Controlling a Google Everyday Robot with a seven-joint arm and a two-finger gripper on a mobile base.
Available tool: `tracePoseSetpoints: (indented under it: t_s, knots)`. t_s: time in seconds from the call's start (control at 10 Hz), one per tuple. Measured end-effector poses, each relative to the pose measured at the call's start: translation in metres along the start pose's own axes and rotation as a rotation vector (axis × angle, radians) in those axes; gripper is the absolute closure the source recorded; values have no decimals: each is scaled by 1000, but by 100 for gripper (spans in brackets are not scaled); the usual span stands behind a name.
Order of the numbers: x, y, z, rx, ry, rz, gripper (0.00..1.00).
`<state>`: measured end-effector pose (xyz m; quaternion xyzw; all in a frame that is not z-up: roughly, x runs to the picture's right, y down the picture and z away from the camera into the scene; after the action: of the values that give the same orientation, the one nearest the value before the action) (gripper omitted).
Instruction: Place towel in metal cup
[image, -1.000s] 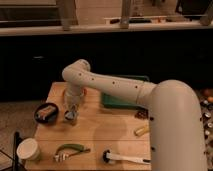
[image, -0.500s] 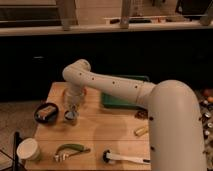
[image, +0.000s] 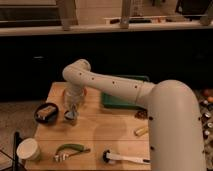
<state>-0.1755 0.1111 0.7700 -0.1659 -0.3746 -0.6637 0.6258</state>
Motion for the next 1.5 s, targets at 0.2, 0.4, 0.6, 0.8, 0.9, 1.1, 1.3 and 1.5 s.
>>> tracePoseSetpoints:
  t_s: [0.2,0.4,0.6,0.8,0.9,1.1,1.3,1.5]
  knots:
    - [0,-5,1,-1,-2,-9,100]
    - [0,-8,3,-8,-10,-20,100]
    - [-1,-9,5,-11,-14,-23,100]
    - [-1,-11,6,-17,-20,-27,100]
    - [-1,-10,8,-27,-25,-27,99]
    - [0,-15,10,-46,-30,-27,82]
    - [0,-15,10,-59,-33,-22,62]
    - [0,-17,10,-63,-35,-22,42]
